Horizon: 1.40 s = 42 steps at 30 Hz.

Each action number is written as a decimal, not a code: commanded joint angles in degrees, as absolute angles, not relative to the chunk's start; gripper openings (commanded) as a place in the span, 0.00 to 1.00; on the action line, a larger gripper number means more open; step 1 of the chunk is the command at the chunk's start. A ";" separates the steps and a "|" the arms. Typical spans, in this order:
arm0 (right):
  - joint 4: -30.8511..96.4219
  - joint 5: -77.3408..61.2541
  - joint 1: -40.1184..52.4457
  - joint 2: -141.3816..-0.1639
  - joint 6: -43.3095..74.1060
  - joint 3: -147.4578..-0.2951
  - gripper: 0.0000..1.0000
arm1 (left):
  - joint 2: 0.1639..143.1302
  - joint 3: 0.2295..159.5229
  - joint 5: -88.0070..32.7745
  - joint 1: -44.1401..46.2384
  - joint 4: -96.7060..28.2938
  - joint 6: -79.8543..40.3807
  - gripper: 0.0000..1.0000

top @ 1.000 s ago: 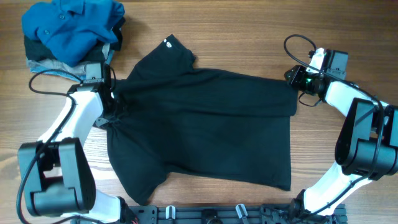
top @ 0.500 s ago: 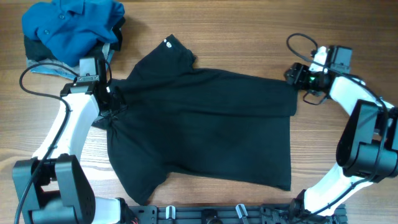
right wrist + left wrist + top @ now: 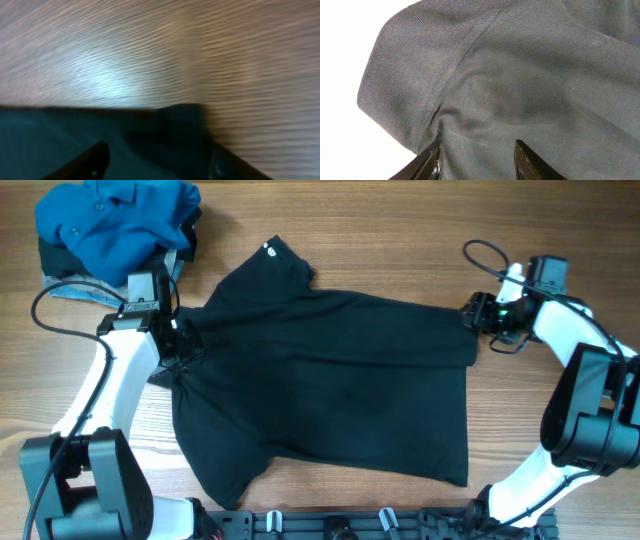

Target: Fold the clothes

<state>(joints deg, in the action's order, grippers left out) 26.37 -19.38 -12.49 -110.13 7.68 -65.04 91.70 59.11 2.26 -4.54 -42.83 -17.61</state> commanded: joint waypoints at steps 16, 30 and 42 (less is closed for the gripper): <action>11.29 -21.10 -16.53 -112.36 11.99 -76.90 0.04 | 90.65 60.07 -5.17 -4.32 -39.55 -16.69 0.47; 28.23 -19.53 -21.89 -108.68 12.12 -81.60 1.00 | 90.65 60.07 -14.35 -2.55 -36.75 -13.15 0.50; 57.87 -10.00 -23.64 -107.46 20.05 -69.36 0.10 | 90.74 60.07 -13.34 2.76 -36.60 -12.16 0.51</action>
<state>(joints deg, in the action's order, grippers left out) 57.34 -14.52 -23.99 -108.33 16.78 -76.47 91.70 59.11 -13.23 2.66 -36.80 -13.54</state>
